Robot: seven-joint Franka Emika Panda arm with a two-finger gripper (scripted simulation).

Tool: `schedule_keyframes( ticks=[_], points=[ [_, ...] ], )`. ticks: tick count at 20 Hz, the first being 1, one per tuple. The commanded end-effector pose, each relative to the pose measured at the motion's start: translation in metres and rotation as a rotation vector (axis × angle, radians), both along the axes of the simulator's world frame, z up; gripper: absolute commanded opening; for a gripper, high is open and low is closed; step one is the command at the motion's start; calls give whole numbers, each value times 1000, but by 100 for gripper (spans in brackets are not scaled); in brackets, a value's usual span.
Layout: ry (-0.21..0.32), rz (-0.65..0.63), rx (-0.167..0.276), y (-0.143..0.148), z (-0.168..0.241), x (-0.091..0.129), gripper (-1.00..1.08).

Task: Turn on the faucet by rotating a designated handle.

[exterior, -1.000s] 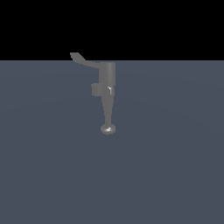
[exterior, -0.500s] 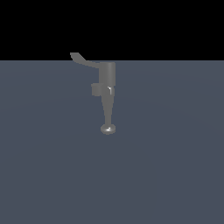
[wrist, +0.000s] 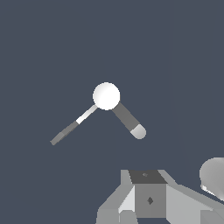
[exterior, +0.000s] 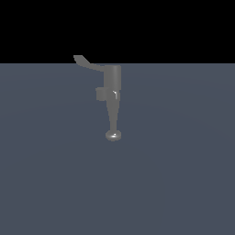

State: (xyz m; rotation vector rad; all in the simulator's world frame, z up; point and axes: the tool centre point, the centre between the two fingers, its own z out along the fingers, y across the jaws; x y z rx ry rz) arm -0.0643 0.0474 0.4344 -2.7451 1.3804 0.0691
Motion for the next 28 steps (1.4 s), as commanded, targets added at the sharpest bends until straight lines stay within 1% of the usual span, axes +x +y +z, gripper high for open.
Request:
schedule_keyframes(
  ticks=[1, 16, 28],
  points=[
    [6, -63, 0, 4, -8, 11, -100],
    [34, -433, -25, 30, -63, 72, -100],
    [35, -710, -60, 51, -111, 112, -100]
  ],
)
